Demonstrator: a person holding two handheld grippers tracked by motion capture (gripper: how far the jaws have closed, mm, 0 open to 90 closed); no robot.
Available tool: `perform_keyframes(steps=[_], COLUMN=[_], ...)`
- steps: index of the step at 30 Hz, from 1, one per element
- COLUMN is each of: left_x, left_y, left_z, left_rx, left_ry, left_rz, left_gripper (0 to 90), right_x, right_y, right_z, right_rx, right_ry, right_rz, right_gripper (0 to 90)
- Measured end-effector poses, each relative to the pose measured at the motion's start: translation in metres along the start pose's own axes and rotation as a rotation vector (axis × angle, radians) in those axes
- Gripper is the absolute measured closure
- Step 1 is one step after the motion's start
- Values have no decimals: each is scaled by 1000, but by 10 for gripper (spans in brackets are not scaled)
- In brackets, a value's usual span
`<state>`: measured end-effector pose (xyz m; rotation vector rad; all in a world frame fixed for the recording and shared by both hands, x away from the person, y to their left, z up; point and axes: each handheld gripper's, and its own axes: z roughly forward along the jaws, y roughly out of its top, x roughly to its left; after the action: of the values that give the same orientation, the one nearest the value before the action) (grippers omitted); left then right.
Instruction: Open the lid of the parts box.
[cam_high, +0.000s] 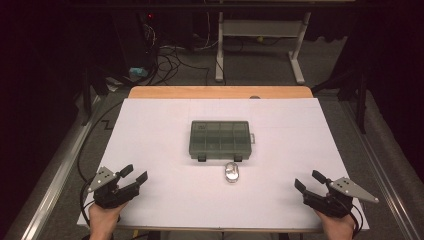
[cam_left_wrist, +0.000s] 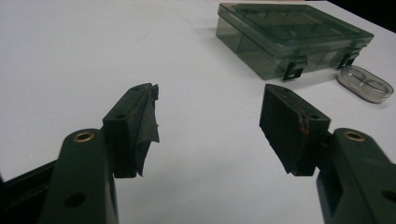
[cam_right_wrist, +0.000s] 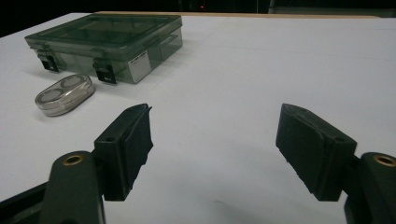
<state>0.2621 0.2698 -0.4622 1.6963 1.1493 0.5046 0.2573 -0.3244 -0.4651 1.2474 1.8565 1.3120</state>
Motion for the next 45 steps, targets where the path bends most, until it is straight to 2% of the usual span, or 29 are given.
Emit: perform_keyframes(steps=[8,20,25,30,45], left_x=[0,-3,-6,-9,-13], left_y=[0,2,4,6,12], left_z=[-1,0,3,7,17], left_rx=[-6,-16,-17,-16,-42], left_ry=[-19,-21,-31,-43,-59], left_rz=[4,-6,3,15,17], left_gripper=[373,374,373,373,374], right_x=[0,0,1,2,4], right_y=[0,2,4,7,12], right_z=[-1,-1,1,2,10], right_rx=[-4,-20,-27,-36,-65], right_ry=[-2,-4,-4,3,24], right_rz=[13,17,9,26,40], right_gripper=[266,275,284,288,299])
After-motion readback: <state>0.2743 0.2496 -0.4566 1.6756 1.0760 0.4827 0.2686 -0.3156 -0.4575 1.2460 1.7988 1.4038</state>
